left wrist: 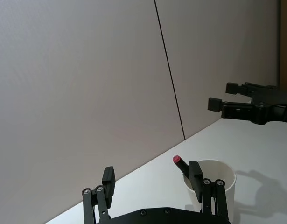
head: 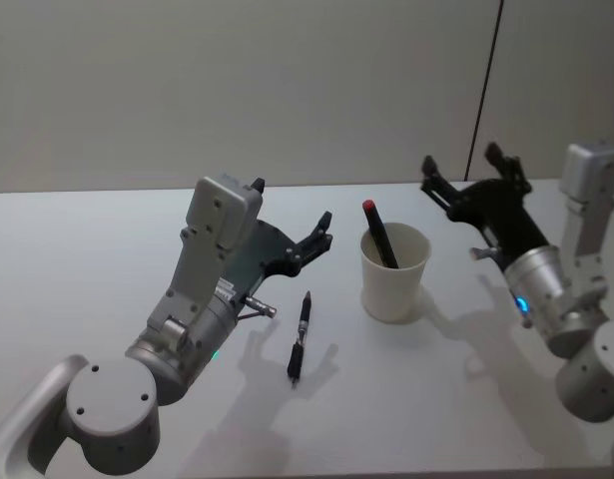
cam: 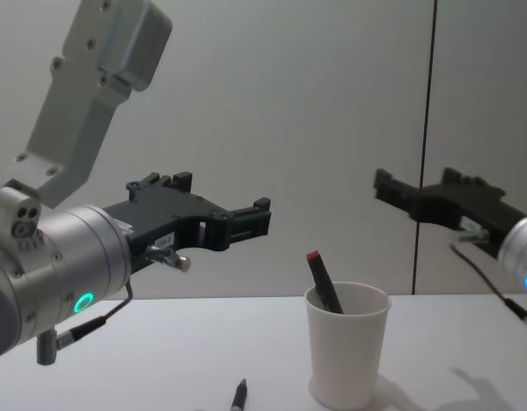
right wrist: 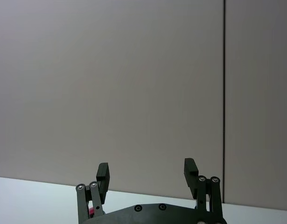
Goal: Place the pen into the pen holder.
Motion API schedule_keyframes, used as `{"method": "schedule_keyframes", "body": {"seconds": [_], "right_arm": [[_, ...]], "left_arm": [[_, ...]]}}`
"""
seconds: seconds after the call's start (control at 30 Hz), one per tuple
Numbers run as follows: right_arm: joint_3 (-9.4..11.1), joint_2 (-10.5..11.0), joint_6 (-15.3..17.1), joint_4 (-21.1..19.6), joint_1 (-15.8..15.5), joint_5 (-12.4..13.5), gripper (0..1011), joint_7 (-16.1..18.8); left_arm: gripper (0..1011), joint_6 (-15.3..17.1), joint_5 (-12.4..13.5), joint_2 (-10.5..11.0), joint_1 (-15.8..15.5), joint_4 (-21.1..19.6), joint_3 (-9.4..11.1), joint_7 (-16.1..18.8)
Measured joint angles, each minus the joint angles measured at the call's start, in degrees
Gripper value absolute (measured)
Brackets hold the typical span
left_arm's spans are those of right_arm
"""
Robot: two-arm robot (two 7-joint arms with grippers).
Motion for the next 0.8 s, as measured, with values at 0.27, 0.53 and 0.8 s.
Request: {"method": "schedule_keyframes", "body": {"seconds": [0.27, 0.53, 0.8], "right_arm": [[1.2, 1.95, 4.01, -6.06, -3.83, 1.08, 1001, -2.9], [2.5, 4.07, 7.36, -10.9, -7.68, 2.26, 1001, -4.82], [3.66, 5.78, 9.39, -13.83, -10.68, 3.13, 1001, -6.05]], "left_arm": [[1004, 0.0, 0.0, 0.0, 0.0, 0.0, 0.0, 0.0], [1004, 0.0, 0.0, 0.0, 0.0, 0.0, 0.0, 0.0], [1004, 0.0, 0.0, 0.0, 0.0, 0.0, 0.0, 0.0]]}}
